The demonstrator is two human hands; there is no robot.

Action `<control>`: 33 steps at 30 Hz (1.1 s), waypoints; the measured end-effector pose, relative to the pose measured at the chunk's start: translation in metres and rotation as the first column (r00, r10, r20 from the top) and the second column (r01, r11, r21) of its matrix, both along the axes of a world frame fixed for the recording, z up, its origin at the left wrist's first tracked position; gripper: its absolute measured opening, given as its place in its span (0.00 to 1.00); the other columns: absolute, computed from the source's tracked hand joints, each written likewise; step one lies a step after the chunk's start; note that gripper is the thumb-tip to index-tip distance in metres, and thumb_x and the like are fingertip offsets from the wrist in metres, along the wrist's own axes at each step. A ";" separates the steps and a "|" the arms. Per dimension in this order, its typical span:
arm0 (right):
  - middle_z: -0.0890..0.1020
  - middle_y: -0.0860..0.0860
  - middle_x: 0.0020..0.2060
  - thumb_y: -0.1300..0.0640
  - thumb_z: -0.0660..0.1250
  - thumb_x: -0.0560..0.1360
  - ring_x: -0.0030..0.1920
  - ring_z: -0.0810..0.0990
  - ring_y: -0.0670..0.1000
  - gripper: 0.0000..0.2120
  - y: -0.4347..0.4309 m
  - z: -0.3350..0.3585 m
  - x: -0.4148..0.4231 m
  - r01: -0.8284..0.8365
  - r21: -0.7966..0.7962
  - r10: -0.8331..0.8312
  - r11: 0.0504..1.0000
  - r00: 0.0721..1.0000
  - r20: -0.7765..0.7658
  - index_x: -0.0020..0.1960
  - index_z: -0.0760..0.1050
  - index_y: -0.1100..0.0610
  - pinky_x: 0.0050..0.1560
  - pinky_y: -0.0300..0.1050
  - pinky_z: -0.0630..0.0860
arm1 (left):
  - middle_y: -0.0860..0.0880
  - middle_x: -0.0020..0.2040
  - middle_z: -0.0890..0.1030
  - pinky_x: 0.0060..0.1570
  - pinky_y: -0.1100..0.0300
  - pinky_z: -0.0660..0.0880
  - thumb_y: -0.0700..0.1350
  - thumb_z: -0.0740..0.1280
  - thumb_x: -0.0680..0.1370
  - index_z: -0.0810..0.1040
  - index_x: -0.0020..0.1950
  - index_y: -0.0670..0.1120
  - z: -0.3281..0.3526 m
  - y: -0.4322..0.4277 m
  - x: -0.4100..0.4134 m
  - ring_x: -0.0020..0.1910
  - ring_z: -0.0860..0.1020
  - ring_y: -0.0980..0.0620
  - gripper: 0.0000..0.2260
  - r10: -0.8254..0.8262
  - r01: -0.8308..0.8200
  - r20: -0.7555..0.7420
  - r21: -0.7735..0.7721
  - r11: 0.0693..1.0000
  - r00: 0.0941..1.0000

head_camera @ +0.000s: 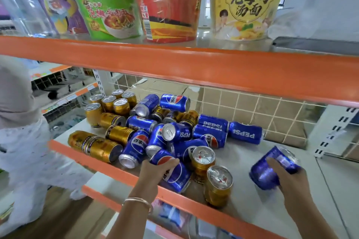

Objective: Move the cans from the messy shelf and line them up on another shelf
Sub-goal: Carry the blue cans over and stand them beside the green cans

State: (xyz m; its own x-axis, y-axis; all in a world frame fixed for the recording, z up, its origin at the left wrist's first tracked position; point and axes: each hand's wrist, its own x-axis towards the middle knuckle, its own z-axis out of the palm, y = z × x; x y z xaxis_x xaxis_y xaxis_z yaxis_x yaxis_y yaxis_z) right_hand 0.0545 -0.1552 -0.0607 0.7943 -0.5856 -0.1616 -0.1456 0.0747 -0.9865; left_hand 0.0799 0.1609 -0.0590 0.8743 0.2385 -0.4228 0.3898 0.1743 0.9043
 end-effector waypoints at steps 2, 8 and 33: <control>0.75 0.58 0.44 0.62 0.74 0.70 0.36 0.74 0.50 0.15 -0.010 0.005 -0.014 -0.011 -0.015 0.011 1.000 1.000 0.001 0.54 0.73 0.59 0.34 0.44 0.67 | 0.35 0.50 0.82 0.49 0.42 0.80 0.45 0.84 0.50 0.76 0.58 0.36 0.007 0.001 -0.009 0.47 0.83 0.38 0.39 -0.019 0.025 0.076 -0.070 0.997 0.997; 0.78 0.61 0.52 0.57 0.81 0.60 0.46 0.79 0.58 0.36 -0.041 0.018 -0.058 -0.194 -0.228 0.132 0.954 0.956 -0.261 0.63 0.68 0.55 0.40 0.49 0.75 | 0.35 0.47 0.81 0.41 0.51 0.80 0.36 0.78 0.62 0.77 0.54 0.37 -0.004 0.008 -0.020 0.44 0.82 0.40 0.23 -0.097 0.148 0.216 -0.235 0.961 0.972; 0.80 0.56 0.41 0.51 0.81 0.45 0.42 0.80 0.56 0.33 -0.064 0.040 -0.149 -0.226 0.547 0.031 0.806 0.939 0.343 0.49 0.80 0.58 0.46 0.52 0.78 | 0.49 0.28 0.76 0.30 0.61 0.75 0.36 0.71 0.51 0.74 0.39 0.45 0.085 -0.133 -0.098 0.26 0.76 0.54 0.19 -0.344 0.472 0.359 -0.378 0.797 0.868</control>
